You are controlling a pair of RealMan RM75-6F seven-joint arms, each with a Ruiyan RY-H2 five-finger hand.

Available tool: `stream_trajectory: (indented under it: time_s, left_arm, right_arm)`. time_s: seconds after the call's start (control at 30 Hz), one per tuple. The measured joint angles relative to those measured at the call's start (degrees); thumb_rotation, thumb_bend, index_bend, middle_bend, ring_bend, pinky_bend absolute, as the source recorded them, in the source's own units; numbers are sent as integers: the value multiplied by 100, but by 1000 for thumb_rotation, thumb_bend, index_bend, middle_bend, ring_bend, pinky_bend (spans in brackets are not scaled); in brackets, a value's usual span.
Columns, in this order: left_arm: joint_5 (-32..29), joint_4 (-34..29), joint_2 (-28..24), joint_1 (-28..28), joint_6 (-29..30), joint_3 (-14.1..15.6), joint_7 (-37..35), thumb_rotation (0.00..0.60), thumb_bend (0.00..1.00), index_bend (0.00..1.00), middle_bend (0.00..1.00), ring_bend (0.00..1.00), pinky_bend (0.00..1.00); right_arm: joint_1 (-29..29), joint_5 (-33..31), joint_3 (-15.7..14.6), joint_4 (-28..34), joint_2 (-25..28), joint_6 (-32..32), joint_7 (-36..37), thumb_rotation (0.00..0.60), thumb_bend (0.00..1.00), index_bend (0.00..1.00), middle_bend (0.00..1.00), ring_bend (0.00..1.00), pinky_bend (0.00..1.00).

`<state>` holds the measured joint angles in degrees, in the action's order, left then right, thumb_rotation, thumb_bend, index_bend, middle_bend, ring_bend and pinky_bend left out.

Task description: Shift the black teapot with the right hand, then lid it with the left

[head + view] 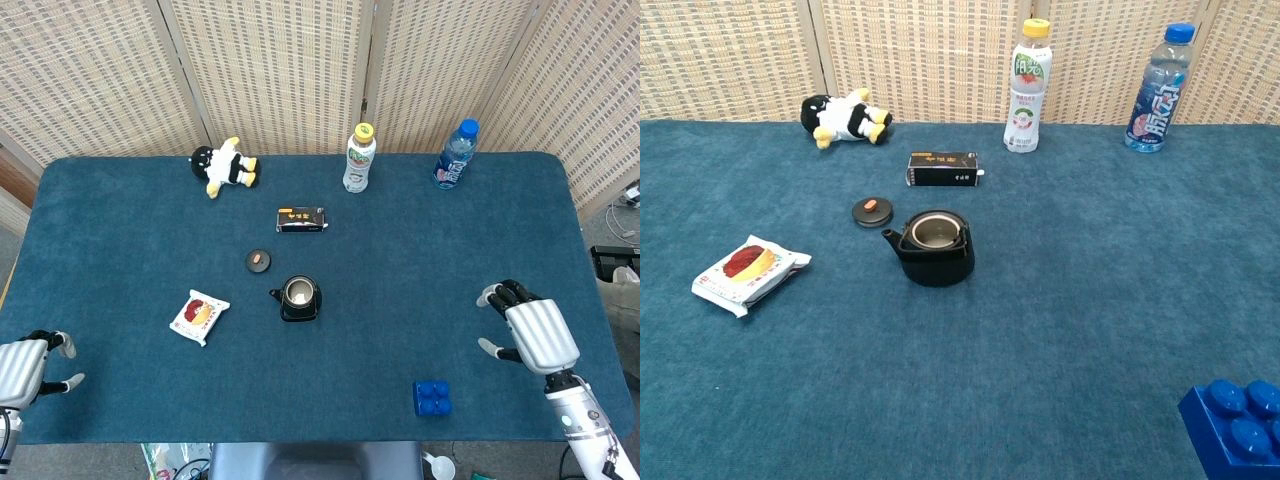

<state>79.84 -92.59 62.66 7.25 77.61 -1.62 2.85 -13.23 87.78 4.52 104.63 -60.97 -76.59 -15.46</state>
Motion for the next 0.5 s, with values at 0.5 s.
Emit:
stream_trajectory:
  time_s: [0.5]
  left_arm:
    - [-18, -21, -50, 9, -49, -2, -72, 600, 106, 570, 533, 377, 477]
  right_arm:
    - [-903, -859, 511, 603, 3, 974, -1181, 600, 78, 404, 361, 260, 557]
